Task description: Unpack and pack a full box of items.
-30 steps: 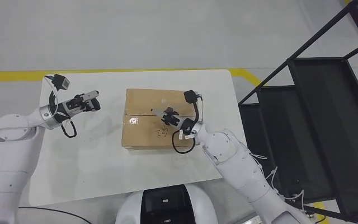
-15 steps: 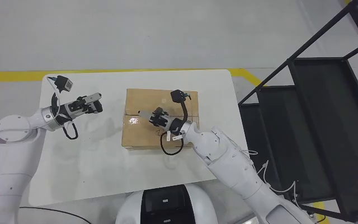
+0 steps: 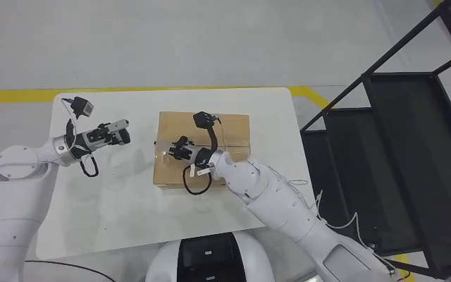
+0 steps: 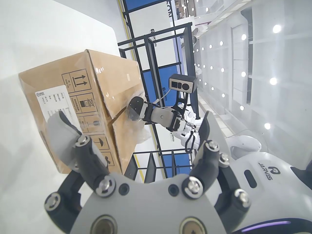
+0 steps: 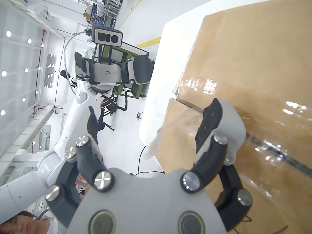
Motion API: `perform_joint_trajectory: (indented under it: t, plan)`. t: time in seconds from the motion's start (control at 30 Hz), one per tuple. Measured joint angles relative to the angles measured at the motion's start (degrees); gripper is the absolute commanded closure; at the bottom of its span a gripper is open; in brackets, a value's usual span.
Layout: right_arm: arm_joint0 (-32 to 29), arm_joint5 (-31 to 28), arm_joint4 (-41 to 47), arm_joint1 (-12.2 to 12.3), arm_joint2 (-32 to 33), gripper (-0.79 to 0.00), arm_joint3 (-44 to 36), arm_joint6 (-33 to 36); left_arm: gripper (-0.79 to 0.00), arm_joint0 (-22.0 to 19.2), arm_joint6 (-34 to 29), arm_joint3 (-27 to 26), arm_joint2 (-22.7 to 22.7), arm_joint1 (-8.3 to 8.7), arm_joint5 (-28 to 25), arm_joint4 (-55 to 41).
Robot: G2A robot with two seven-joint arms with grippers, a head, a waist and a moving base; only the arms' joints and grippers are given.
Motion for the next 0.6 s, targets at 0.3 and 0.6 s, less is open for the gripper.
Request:
perform_joint_trajectory:
  t: [0.3, 0.6]
  plan:
    - [3.4, 0.3, 1.4, -2.2, -3.4, -0.785, 2.5, -1.6, -0.785, 1.6, -0.2, -1.2, -1.6, 0.39, 0.0, 0.0]
    - [6.0, 0.9, 2.0, -4.0, -5.3, -0.785, 7.1, -2.9, -0.785, 2.9, -0.3, -2.2, -3.0, 0.73, 0.1, 0.1]
